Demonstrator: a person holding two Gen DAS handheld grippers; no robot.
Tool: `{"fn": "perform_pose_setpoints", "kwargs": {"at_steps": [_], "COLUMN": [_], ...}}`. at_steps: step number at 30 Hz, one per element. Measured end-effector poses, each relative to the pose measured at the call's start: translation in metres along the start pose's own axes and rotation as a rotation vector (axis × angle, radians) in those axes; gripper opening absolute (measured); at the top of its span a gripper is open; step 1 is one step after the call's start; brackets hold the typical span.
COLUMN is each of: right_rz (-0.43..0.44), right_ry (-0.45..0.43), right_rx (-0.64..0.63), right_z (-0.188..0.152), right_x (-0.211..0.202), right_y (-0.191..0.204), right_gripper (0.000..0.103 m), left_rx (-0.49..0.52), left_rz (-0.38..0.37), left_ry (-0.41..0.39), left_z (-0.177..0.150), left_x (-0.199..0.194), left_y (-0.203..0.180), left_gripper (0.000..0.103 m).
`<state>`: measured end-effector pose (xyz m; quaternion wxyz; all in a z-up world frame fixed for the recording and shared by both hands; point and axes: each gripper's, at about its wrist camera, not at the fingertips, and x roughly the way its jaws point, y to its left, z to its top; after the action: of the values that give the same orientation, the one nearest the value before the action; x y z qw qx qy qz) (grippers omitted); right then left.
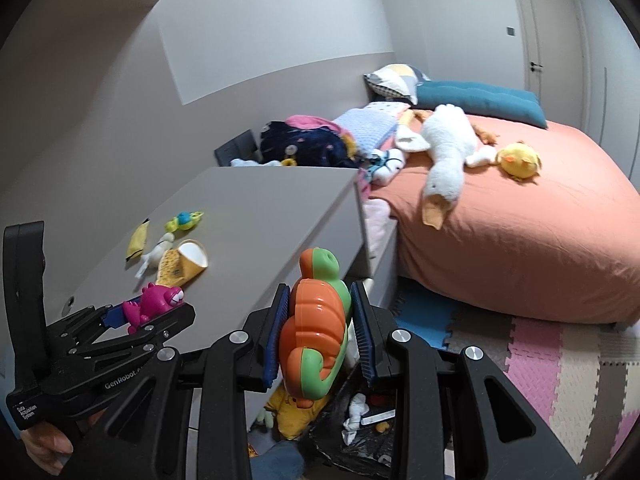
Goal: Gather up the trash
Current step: 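Carry the pink dinosaur and orange toy over the trash bin with both tools, then open both tools to drop the dinosaur and orange toy into the bin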
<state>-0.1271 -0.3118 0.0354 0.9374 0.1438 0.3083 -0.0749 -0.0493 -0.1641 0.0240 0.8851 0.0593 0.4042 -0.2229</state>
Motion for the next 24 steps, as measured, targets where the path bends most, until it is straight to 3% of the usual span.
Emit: {"fn": "perform_pose_setpoints", "kwargs": {"at_steps": [10, 11, 12, 13, 14, 17, 24], "right_rz": [-0.058, -0.065, -0.078, -0.096, -0.114, -0.156, -0.156], "right_ry": [0.008, 0.013, 0.015, 0.010, -0.005, -0.031, -0.036], "right_rx": [0.077, 0.087, 0.094, 0.106, 0.119, 0.141, 0.152], "right_z": [-0.005, -0.005, -0.005, -0.004, -0.004, -0.004, -0.003], "right_x": [-0.007, -0.008, -0.008, -0.009, -0.011, -0.017, -0.018], "right_y": [-0.041, -0.045, -0.048, -0.052, -0.055, -0.064, -0.067], "right_gripper": [0.033, 0.033, 0.045, 0.066, 0.072, 0.074, 0.074], "left_rx": [0.101, 0.126, 0.155, 0.182, 0.205, 0.241, 0.202], "left_rz": [-0.097, -0.115, -0.118, -0.100, -0.078, -0.060, -0.037], "left_ry": [0.044, 0.057, 0.065, 0.056, 0.033, 0.028, 0.031], "left_z": [-0.008, -0.009, -0.011, -0.013, -0.014, -0.016, -0.013], "left_x": [0.010, 0.011, 0.011, 0.010, 0.008, 0.007, 0.008], "left_y": [-0.041, -0.046, -0.051, -0.056, -0.061, -0.066, -0.053], "left_gripper": [0.062, 0.070, 0.079, 0.096, 0.097, 0.097, 0.097]}}
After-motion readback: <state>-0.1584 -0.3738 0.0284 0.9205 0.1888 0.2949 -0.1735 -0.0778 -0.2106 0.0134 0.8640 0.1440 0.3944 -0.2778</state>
